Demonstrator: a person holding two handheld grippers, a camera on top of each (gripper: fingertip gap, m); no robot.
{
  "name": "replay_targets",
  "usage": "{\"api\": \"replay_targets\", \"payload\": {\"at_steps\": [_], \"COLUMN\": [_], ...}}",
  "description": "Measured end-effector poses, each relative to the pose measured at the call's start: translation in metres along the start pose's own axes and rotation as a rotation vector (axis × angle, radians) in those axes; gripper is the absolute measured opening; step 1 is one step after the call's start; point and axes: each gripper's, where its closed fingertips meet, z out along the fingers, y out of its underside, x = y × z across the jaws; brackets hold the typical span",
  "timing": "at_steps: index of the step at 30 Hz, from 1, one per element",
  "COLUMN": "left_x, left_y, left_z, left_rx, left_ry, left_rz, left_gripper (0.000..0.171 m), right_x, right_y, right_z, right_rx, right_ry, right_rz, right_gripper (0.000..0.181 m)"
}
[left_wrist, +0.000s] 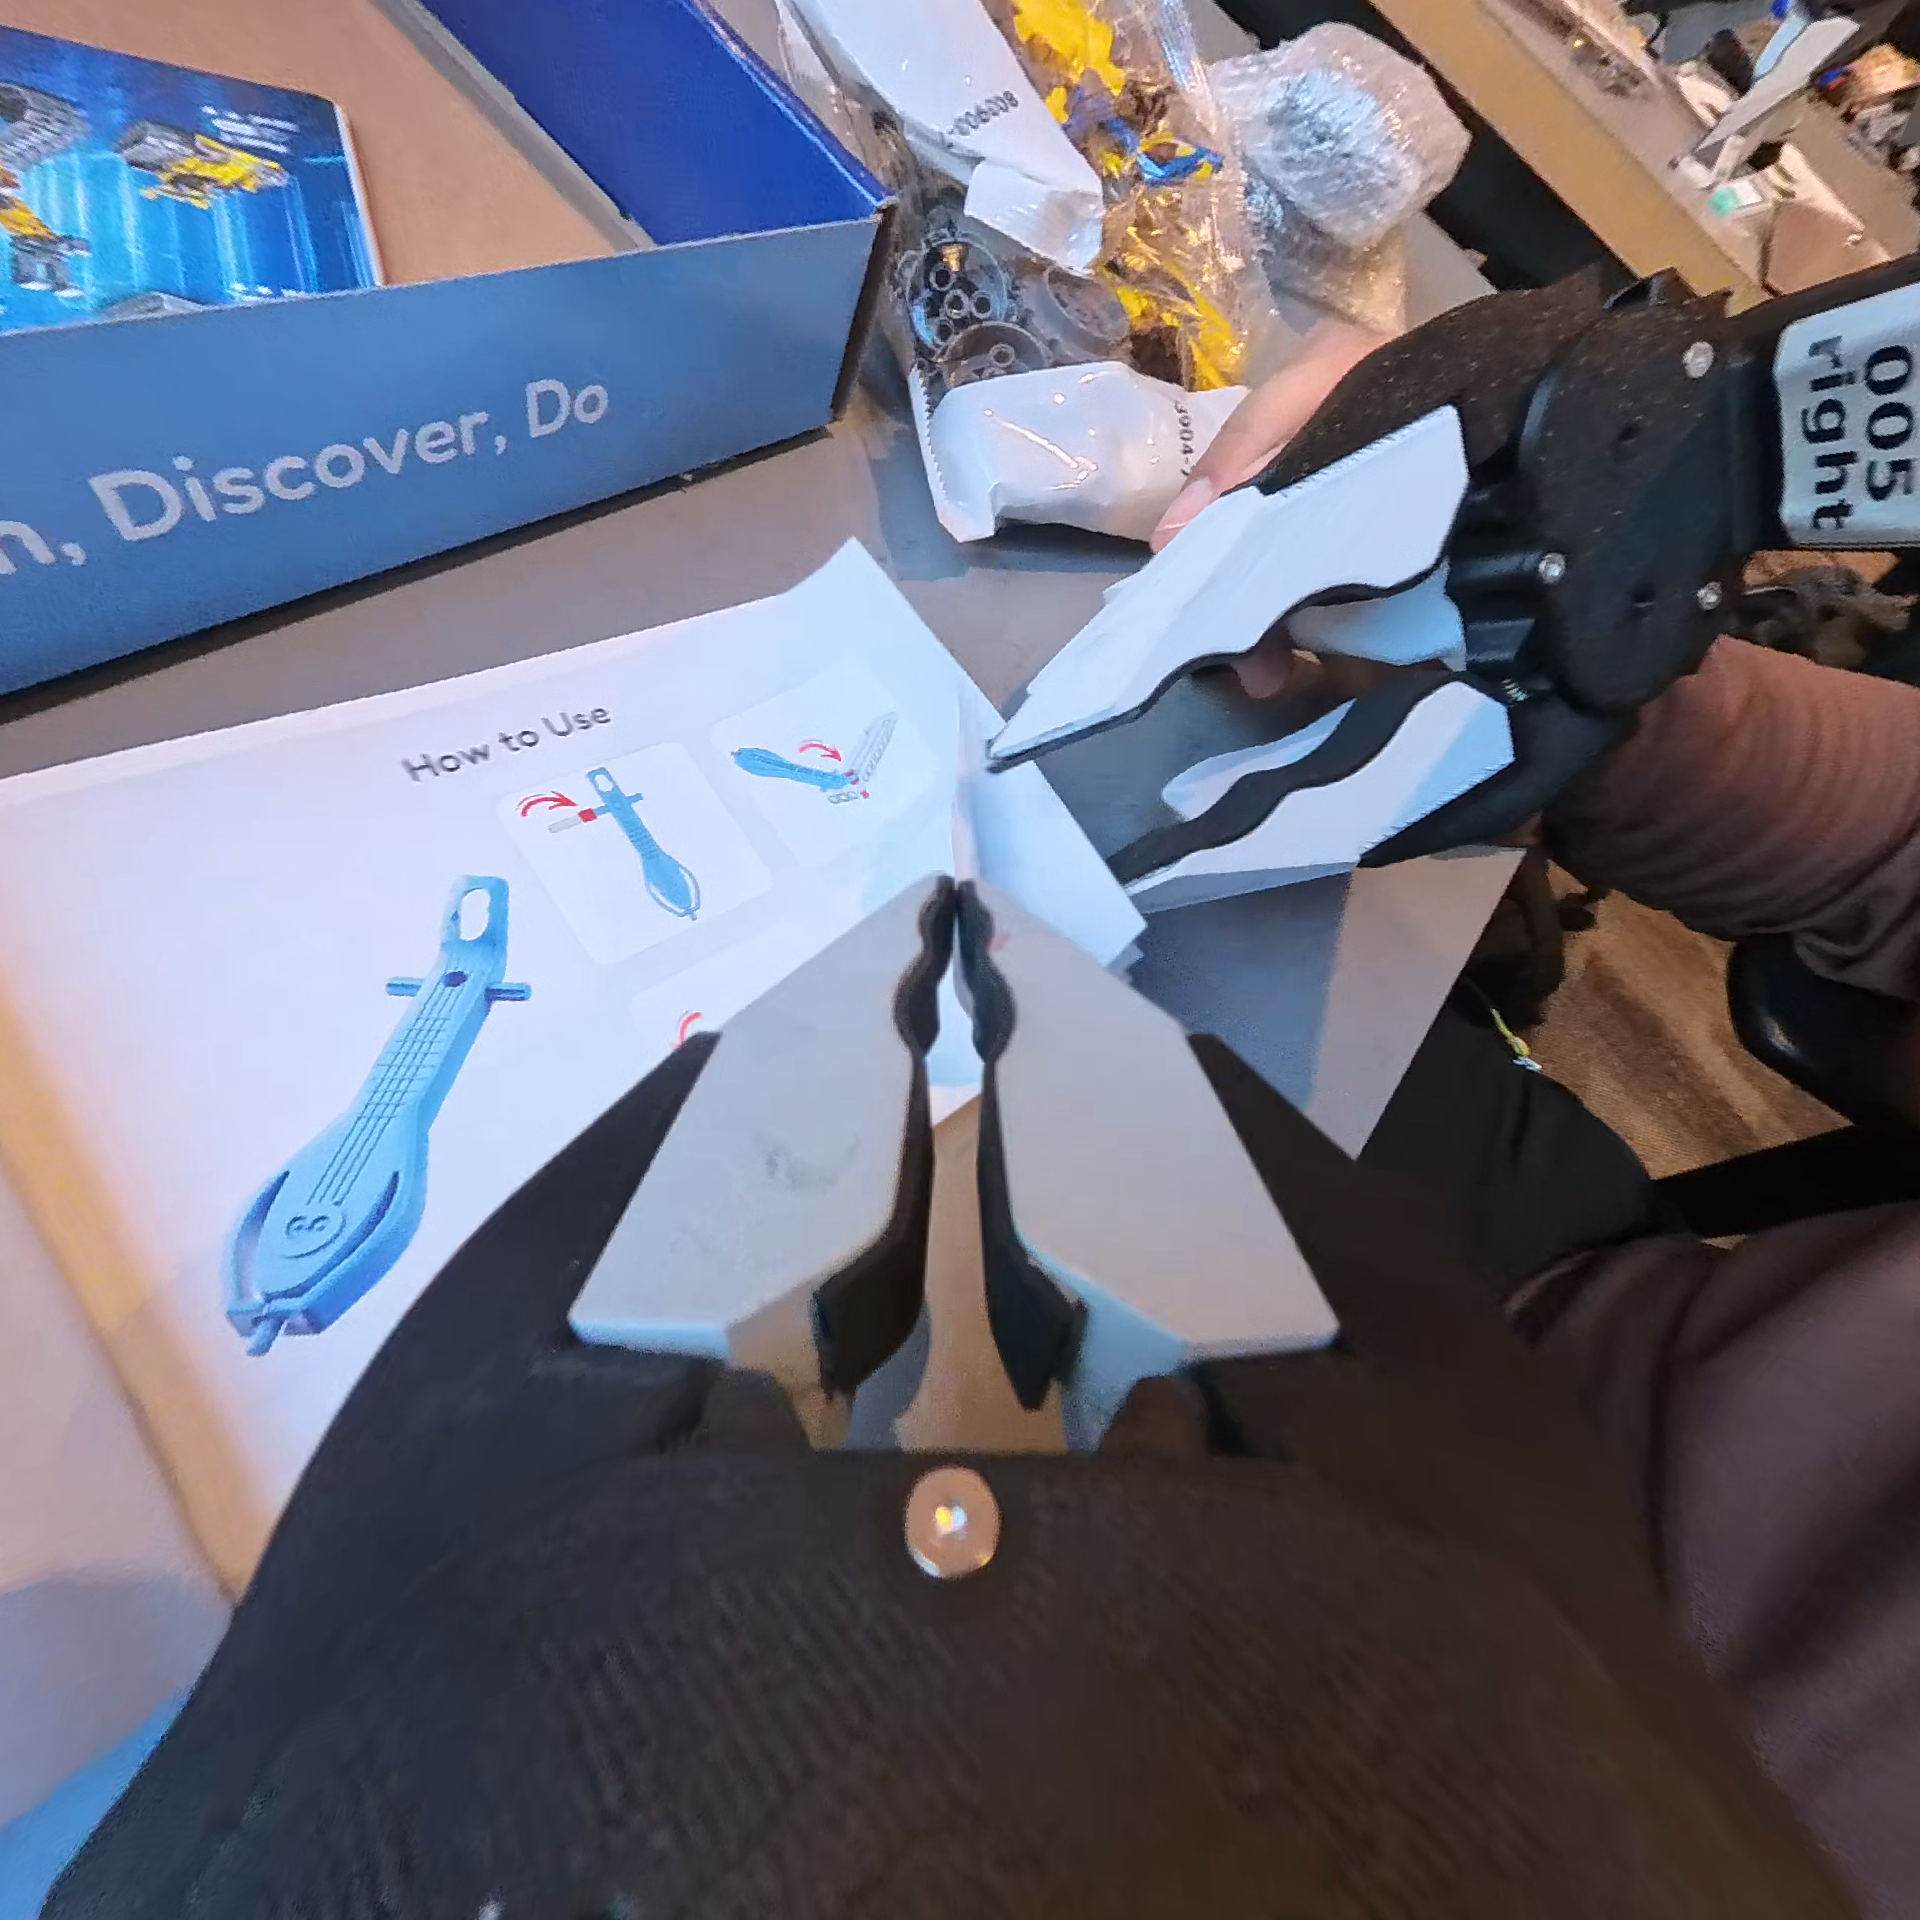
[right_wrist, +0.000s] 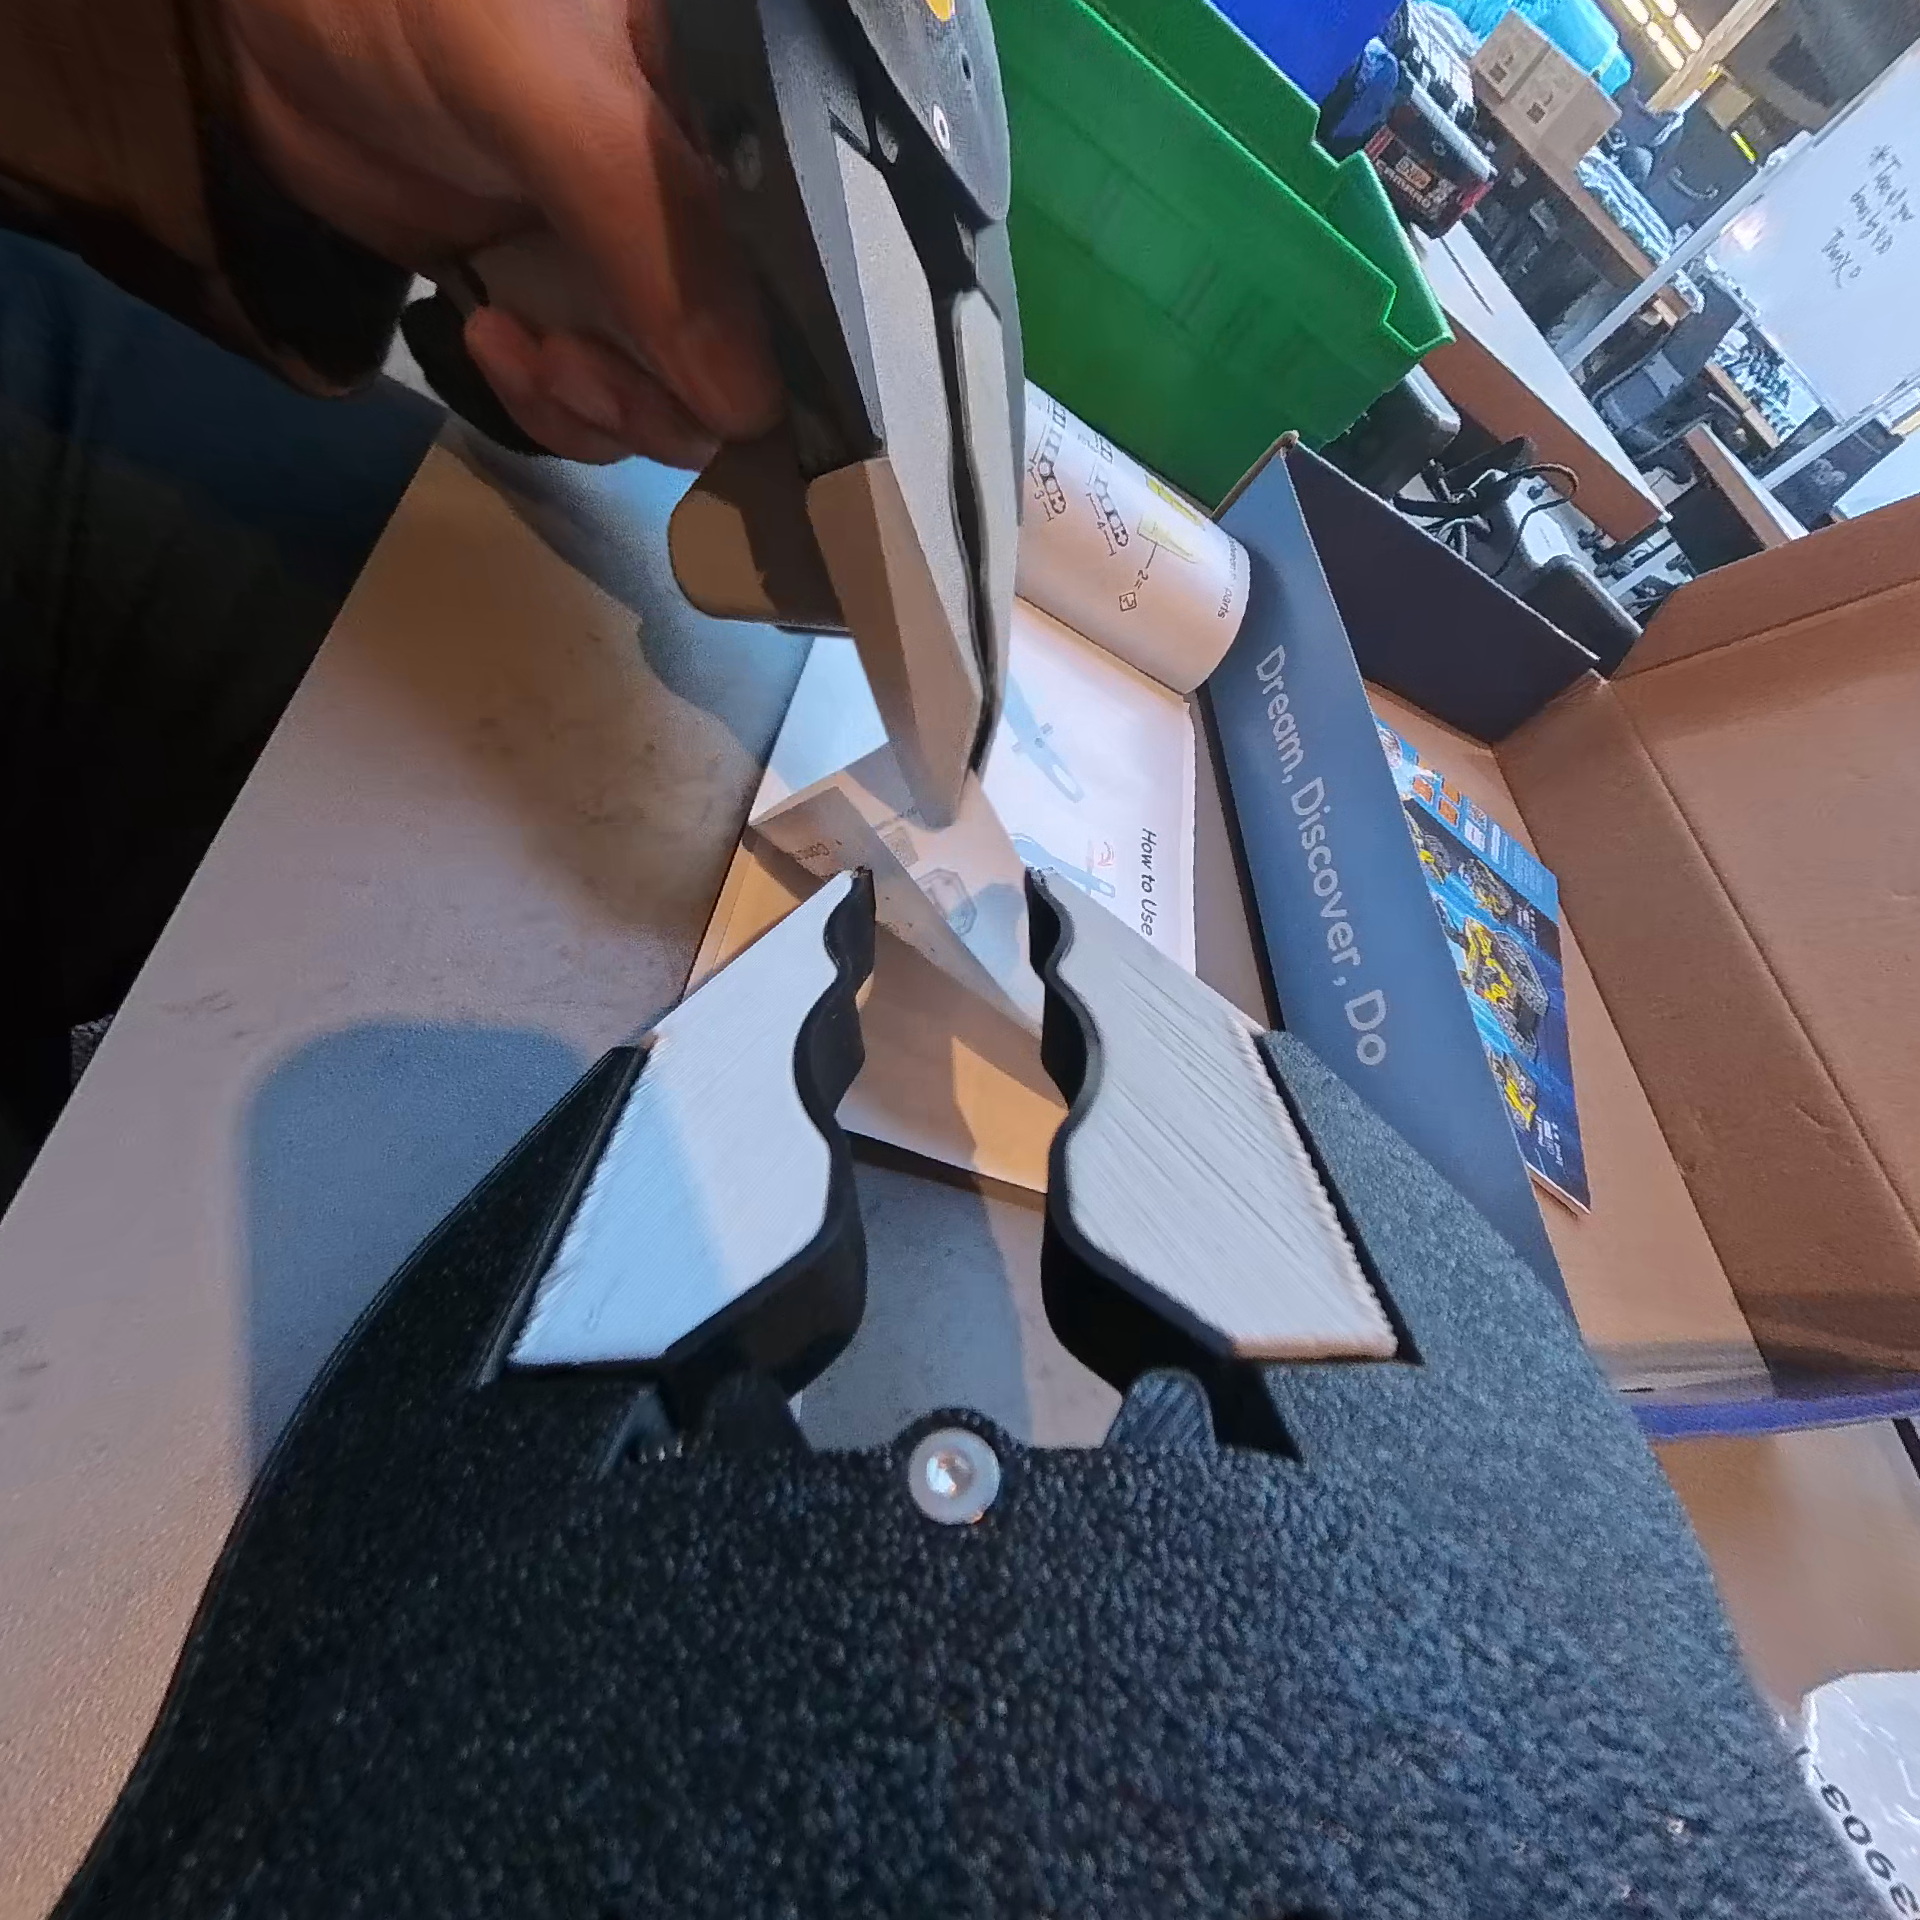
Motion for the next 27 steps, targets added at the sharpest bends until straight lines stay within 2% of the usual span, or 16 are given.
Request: {"api": "replay_targets", "payload": {"at_steps": [6, 9, 15, 17, 19, 22, 27], "left_x": [-0.008, -0.019, -0.068, -0.092, -0.115, -0.141, -0.154], "left_y": [-0.008, -0.015, -0.036, -0.037, -0.032, -0.015, 0.017], "left_z": [-0.014, -0.029, -0.093, -0.123, -0.151, -0.182, -0.193], "left_rx": [0.039, 0.055, 0.108, 0.109, 0.088, 0.047, -0.079], "left_ry": [-0.021, -0.086, -0.307, -0.432, -0.555, -0.690, -0.835], "left_rz": [-0.027, -0.006, 0.005, 0.011, 0.021, -0.006, 0.005], "left_gripper": [0.000, 0.000, 0.000, 0.000, 0.000, 0.000, 0.000], "right_x": [0.004, 0.006, -0.007, -0.015, -0.020, -0.021, -0.014], "right_y": [-0.004, -0.008, -0.001, 0.002, 0.004, 0.011, 0.009], "right_z": [-0.003, -0.007, -0.003, -0.001, -0.002, -0.005, -0.017], "right_rx": [0.023, 0.044, 0.004, -0.017, -0.032, -0.066, -0.067], "right_ry": [0.015, 0.018, -0.042, -0.080, -0.102, -0.099, -0.069], "right_rz": [0.011, 0.024, -0.003, -0.021, -0.056, -0.101, -0.138], "right_gripper": [0.029, 0.029, 0.029, 0.017, 0.002, 0.000, 0.000]}}
